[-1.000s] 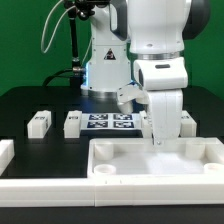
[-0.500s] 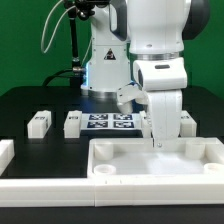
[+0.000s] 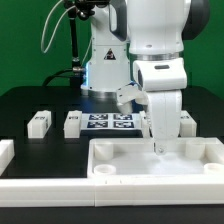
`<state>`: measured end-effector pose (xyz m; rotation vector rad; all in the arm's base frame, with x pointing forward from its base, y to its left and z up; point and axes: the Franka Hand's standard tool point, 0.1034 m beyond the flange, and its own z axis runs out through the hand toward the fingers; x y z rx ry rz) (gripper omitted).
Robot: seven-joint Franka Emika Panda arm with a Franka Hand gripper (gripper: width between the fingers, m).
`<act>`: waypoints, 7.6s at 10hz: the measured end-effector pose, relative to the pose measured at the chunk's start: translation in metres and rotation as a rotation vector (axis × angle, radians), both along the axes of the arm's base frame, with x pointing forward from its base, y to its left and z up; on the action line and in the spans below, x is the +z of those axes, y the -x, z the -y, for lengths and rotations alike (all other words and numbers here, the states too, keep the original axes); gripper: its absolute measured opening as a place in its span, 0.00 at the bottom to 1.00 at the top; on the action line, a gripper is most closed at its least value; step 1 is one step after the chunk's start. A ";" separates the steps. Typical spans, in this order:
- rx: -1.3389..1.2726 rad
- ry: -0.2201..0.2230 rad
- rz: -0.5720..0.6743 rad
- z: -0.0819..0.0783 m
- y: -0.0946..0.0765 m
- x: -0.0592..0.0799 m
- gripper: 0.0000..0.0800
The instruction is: Assemble desk
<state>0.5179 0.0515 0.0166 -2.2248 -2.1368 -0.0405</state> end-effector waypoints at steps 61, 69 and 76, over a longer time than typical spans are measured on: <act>-1.339 0.574 -0.640 -0.068 0.034 0.083 0.36; -1.367 0.117 -0.212 -0.053 -0.043 0.157 0.36; -1.368 -0.318 0.232 -0.045 -0.112 0.176 0.36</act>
Offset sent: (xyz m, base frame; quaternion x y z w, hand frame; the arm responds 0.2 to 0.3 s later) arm 0.0000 0.0000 0.0000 0.0000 0.0000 0.0000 1.0000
